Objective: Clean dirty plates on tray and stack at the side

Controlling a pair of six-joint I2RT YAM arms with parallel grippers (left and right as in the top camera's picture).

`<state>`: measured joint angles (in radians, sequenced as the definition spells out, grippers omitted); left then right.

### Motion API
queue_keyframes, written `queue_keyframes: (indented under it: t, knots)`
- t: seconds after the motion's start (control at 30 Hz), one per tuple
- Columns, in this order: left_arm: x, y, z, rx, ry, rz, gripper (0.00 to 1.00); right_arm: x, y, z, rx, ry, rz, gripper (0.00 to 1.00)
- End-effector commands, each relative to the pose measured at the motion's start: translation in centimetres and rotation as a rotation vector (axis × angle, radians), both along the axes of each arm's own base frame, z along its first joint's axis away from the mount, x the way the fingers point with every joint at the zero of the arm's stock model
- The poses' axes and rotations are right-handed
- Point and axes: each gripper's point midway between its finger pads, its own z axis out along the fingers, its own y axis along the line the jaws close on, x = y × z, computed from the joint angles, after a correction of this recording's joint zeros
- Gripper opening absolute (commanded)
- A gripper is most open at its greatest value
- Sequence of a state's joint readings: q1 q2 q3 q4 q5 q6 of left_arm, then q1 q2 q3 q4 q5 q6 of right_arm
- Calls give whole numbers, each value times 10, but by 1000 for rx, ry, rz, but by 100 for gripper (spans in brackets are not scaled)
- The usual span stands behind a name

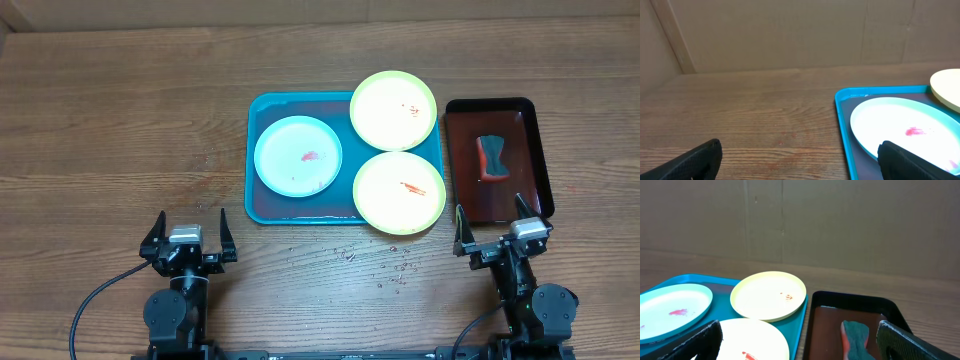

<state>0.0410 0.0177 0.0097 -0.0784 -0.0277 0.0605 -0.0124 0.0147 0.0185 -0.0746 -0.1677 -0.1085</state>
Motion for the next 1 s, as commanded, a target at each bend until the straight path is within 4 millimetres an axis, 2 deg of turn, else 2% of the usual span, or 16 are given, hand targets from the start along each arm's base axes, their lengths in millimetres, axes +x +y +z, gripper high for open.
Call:
queue_keyframes:
  t: [0.0, 0.6, 0.7, 0.87, 0.97]
  knots:
    - [0, 2, 1, 23, -10, 6, 100, 0, -2, -1, 1, -6, -11, 100]
    - [0, 2, 1, 23, -10, 7, 100, 0, -2, -1, 1, -6, -11, 100]
    - [0, -21, 2, -23, -16, -121, 100, 1, -6, -1, 0, -6, -32, 100]
    - [-1, -32, 4, -29, -15, -183, 100, 0, -3, 2, 8, -12, -17, 100]
    - [-2, -35, 9, -37, 36, -200, 100, -4, 3, 23, 32, -46, 17, 100]
